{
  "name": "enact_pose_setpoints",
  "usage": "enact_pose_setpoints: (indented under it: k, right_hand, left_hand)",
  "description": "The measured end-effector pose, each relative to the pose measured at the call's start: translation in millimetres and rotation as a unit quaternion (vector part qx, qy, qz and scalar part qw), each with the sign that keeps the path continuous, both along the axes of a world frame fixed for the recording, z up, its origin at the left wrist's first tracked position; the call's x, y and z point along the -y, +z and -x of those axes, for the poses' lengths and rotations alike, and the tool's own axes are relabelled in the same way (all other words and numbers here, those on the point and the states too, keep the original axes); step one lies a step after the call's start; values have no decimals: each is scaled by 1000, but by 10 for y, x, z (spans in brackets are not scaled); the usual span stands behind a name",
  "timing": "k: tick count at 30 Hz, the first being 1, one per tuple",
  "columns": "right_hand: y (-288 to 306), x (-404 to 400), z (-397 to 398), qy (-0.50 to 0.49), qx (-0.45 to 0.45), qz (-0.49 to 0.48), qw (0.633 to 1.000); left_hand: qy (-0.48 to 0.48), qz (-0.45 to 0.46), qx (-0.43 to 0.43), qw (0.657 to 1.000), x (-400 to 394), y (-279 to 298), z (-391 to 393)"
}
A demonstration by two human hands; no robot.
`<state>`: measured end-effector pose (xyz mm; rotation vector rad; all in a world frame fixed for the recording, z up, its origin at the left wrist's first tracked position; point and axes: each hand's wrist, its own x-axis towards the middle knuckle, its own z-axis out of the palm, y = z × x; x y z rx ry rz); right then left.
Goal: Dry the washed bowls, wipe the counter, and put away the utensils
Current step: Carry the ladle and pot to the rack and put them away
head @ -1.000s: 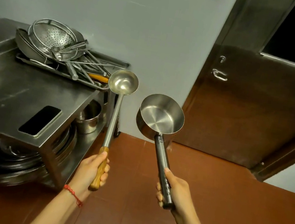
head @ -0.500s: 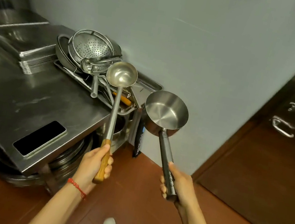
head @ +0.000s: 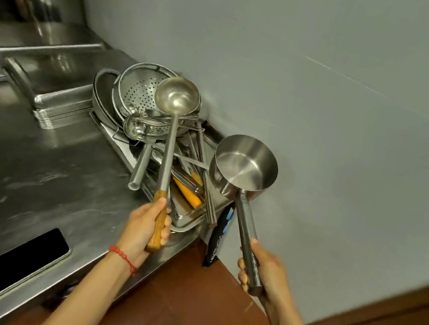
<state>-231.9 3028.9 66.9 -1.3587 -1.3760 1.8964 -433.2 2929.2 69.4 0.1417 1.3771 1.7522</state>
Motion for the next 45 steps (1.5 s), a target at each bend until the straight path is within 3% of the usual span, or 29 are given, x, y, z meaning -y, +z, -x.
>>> enact_pose_setpoints:
  k: [19, 30, 45]
  right_hand:
    - [-283, -2108, 598, 162, 49, 26, 985]
    - [-499, -2312, 663, 182, 72, 6, 981]
    - [-566, -2122, 680, 170, 81, 4, 982]
  left_hand:
    - [175, 52, -10, 983, -1626, -334, 222]
    - [200, 79, 24, 976, -1794, -394, 588]
    - [135, 81, 57, 986, -1783, -566, 767]
